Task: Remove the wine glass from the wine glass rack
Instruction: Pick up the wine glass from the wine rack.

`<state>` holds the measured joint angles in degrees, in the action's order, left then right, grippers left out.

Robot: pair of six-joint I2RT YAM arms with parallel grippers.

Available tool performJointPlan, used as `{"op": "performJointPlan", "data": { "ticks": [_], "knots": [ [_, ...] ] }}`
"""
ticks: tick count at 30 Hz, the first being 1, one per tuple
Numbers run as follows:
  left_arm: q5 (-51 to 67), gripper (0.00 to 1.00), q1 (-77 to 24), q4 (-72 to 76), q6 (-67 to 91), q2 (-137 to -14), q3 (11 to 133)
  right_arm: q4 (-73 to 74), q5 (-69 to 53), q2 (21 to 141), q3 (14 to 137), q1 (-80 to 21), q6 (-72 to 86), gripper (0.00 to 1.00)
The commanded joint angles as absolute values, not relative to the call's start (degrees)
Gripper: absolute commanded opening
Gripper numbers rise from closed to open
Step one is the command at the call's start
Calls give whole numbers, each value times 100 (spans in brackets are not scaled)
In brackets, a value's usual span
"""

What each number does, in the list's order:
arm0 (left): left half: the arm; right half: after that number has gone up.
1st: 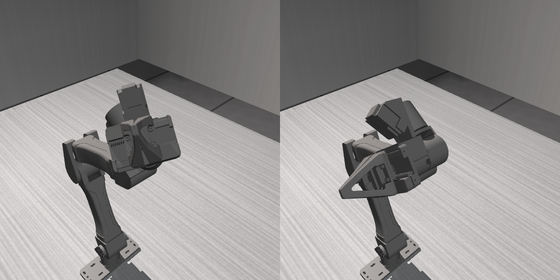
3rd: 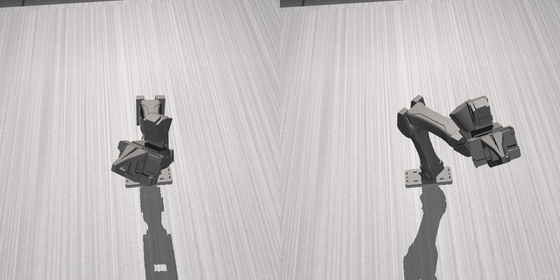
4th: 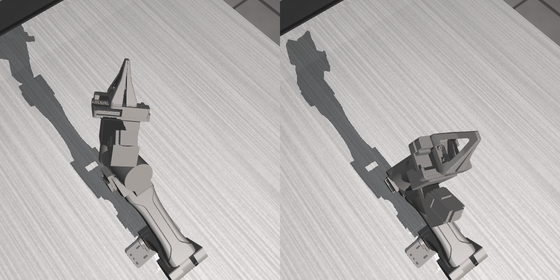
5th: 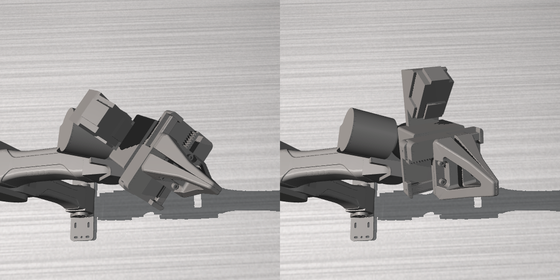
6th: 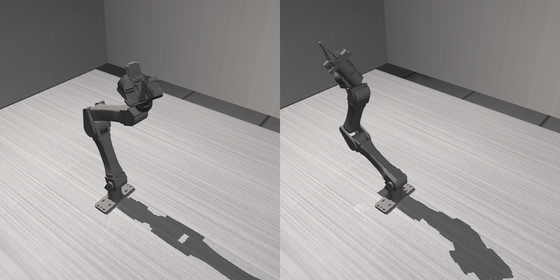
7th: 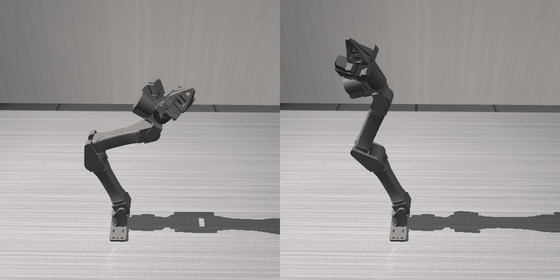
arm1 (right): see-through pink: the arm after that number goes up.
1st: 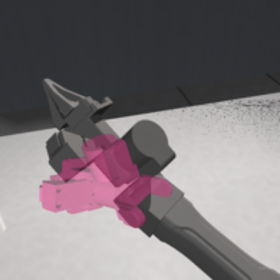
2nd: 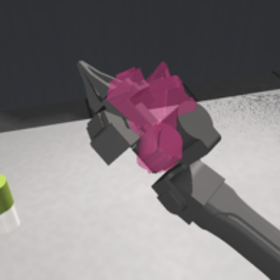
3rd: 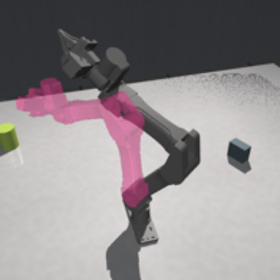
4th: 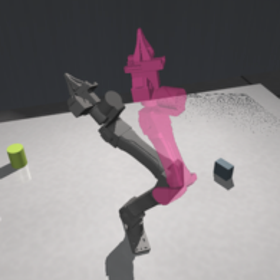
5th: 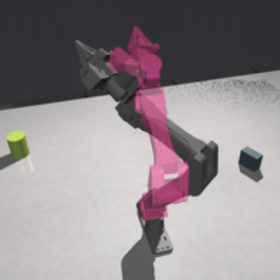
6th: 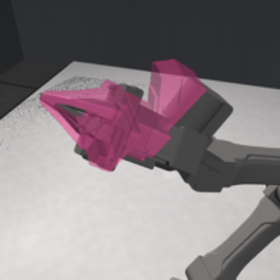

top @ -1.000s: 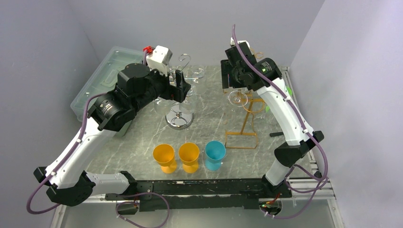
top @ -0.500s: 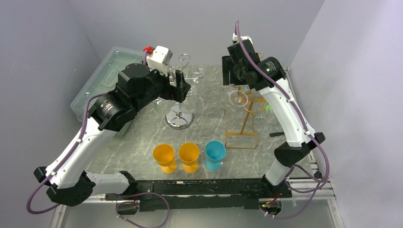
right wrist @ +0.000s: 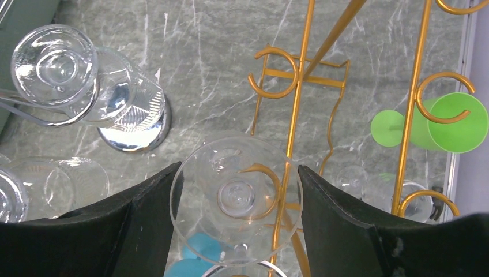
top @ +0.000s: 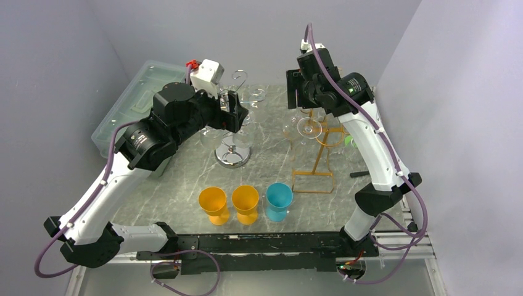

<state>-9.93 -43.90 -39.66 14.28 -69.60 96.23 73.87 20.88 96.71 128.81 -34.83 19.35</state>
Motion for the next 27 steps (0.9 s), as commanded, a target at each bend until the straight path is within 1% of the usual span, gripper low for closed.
{"op": "performJointPlan", "data": {
  "ticks": [1,7,15,20,23,27],
  "knots": [
    [-812,100,-4374,-3491,1337,-6833,9512,7277,1992,9668,13201,-3532,1845,46],
    [-393,98,-4377,-2973,1182,-6701,9150,7292,1814,9685,13274,-3536,1846,45],
    [759,92,-4373,-1331,780,-6444,8067,7141,1586,9525,13151,-3558,1904,44],
    [1201,84,-4374,-262,645,-6508,7575,7082,1407,9444,13196,-3559,1941,44],
    [1451,74,-4370,290,624,-6599,7388,7129,1345,9458,13313,-3561,1951,43],
    [1593,67,-4375,762,589,-6771,7241,7181,1332,9458,13398,-3566,1973,43]
  ]
}}
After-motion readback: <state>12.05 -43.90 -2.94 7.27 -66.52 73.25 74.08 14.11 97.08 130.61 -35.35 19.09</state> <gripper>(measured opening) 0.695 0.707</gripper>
